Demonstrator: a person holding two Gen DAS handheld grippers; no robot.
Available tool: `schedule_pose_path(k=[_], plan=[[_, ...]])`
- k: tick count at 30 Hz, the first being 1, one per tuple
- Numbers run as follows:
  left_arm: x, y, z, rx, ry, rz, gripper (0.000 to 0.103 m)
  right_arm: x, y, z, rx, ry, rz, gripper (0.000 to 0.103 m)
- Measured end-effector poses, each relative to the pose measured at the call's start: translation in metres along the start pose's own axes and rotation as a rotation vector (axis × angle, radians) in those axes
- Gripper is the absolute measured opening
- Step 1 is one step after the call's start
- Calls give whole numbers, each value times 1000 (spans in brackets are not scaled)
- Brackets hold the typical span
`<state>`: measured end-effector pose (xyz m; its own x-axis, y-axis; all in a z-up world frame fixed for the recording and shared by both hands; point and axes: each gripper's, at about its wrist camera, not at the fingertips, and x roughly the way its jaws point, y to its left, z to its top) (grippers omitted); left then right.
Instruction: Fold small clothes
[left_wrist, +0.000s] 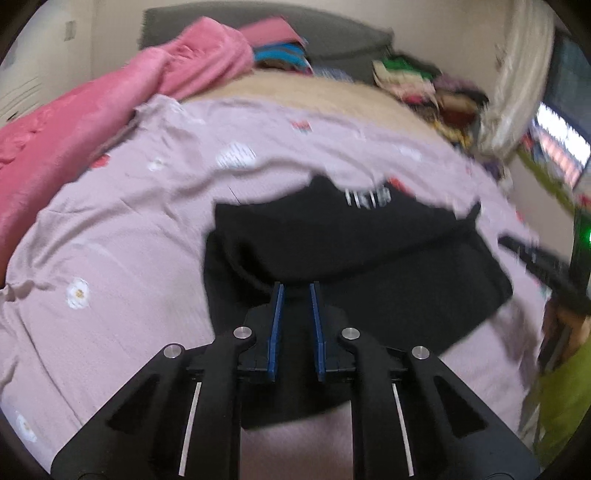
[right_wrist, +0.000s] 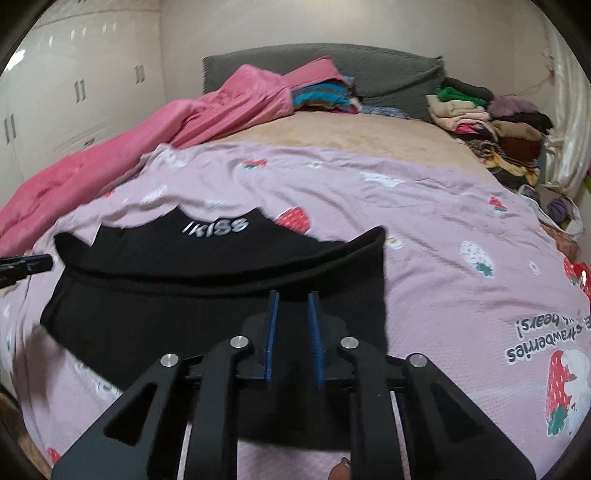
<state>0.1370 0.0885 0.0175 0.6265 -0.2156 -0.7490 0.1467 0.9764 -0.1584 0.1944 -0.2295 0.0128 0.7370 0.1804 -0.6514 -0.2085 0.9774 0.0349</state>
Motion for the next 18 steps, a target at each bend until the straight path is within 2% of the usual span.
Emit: schedule_pose_path(k=[5, 12, 18], plan=[[33, -1, -14, 48, 89, 93, 7, 14, 16, -5, -48, 58, 5, 13], [48, 9, -2, 23, 51, 111, 7, 59, 21, -6, -55, 154, -21, 13], [65, 22, 15, 1, 20, 135, 7, 83, 14, 11, 2, 144, -2, 13]])
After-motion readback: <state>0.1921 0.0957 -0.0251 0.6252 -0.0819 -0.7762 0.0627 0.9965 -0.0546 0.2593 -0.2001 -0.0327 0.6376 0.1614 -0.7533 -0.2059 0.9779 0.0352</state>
